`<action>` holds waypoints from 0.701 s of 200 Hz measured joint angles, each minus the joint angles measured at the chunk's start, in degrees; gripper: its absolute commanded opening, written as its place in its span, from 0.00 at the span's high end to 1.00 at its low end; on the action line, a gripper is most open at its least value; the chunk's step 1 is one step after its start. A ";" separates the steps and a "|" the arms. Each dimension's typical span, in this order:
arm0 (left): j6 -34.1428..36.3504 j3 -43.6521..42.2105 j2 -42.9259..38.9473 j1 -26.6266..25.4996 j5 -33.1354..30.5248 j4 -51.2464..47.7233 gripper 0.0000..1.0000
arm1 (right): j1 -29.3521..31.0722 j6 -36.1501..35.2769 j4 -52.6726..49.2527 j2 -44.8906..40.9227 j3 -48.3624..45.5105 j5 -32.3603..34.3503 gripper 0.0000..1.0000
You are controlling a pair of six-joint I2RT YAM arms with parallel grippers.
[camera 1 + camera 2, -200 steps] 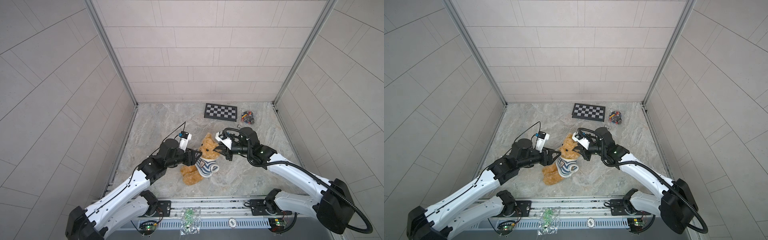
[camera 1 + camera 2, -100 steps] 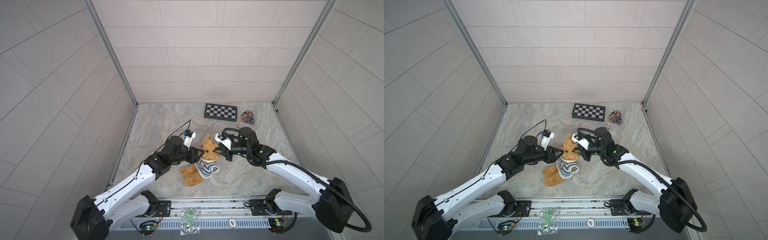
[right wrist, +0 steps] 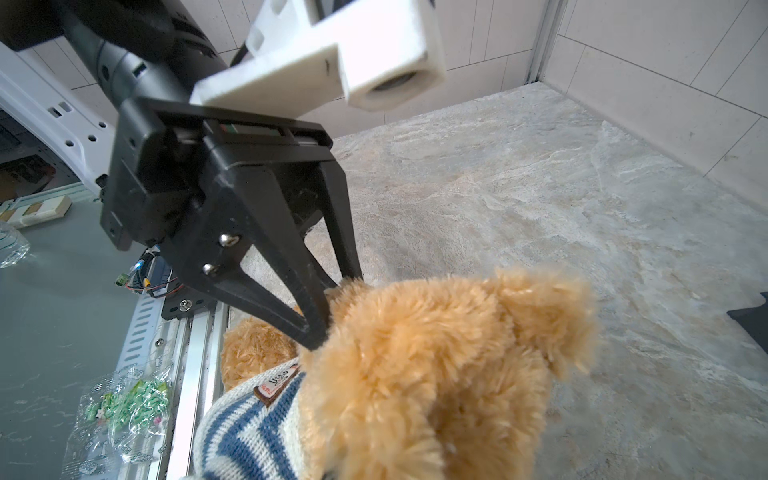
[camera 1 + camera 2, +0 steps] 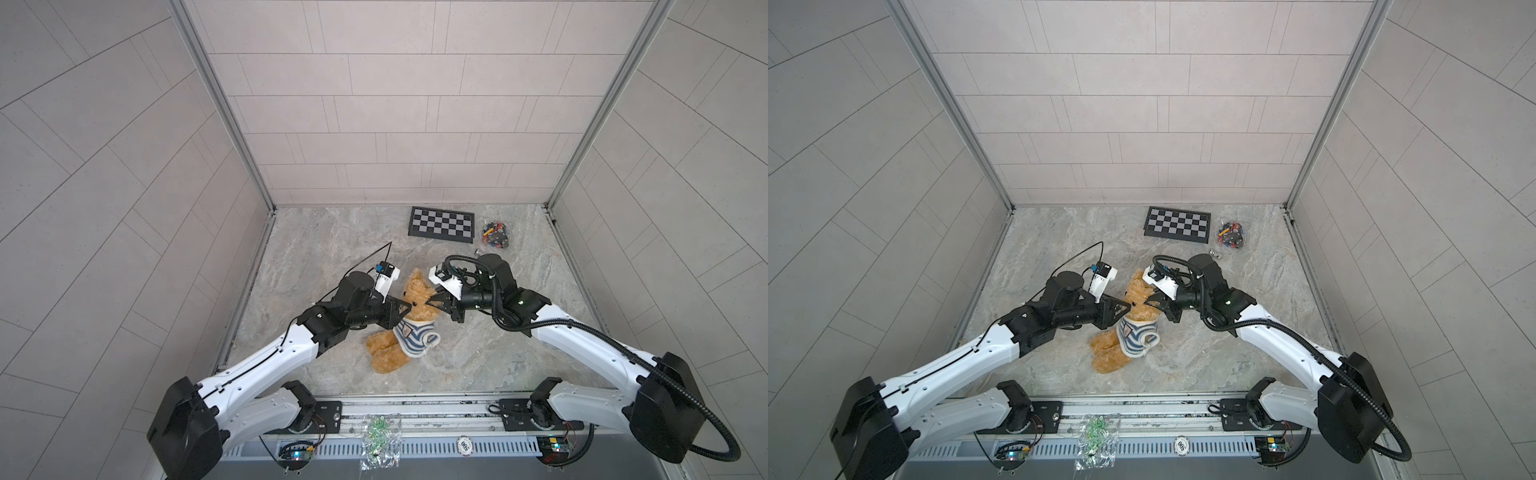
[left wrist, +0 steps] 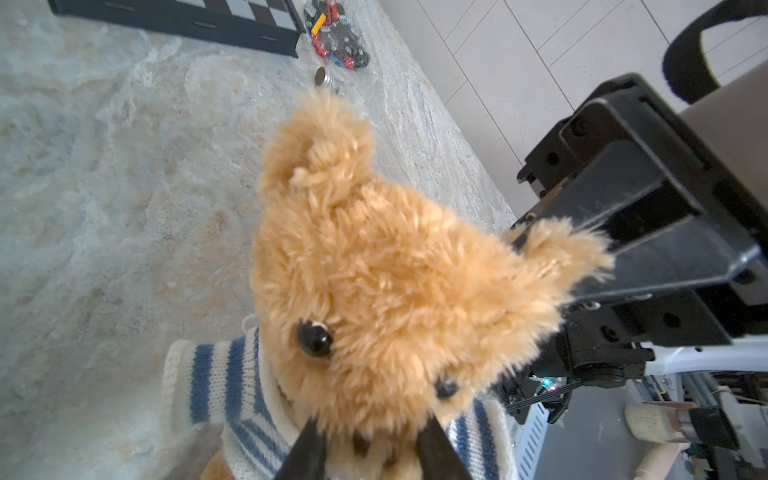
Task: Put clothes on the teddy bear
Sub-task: 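Hold the bear upright with both grippers, left at sweater, right at head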
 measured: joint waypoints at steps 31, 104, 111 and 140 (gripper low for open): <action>-0.11 -0.02 -0.13 -0.07 -0.35 0.24 0.88 | 0.00 0.02 0.07 0.00 0.00 0.00 1.00; -3.26 -0.57 -0.24 -0.09 -4.52 0.83 1.00 | 0.15 1.79 1.16 -0.24 0.00 4.07 0.63; -3.69 -0.61 -0.15 0.00 -5.25 0.83 1.00 | 0.15 2.14 1.31 -0.33 0.00 4.87 0.60; -5.35 -1.01 -0.11 0.39 -8.35 0.66 1.00 | 0.22 4.13 1.03 -1.68 0.00 8.79 0.45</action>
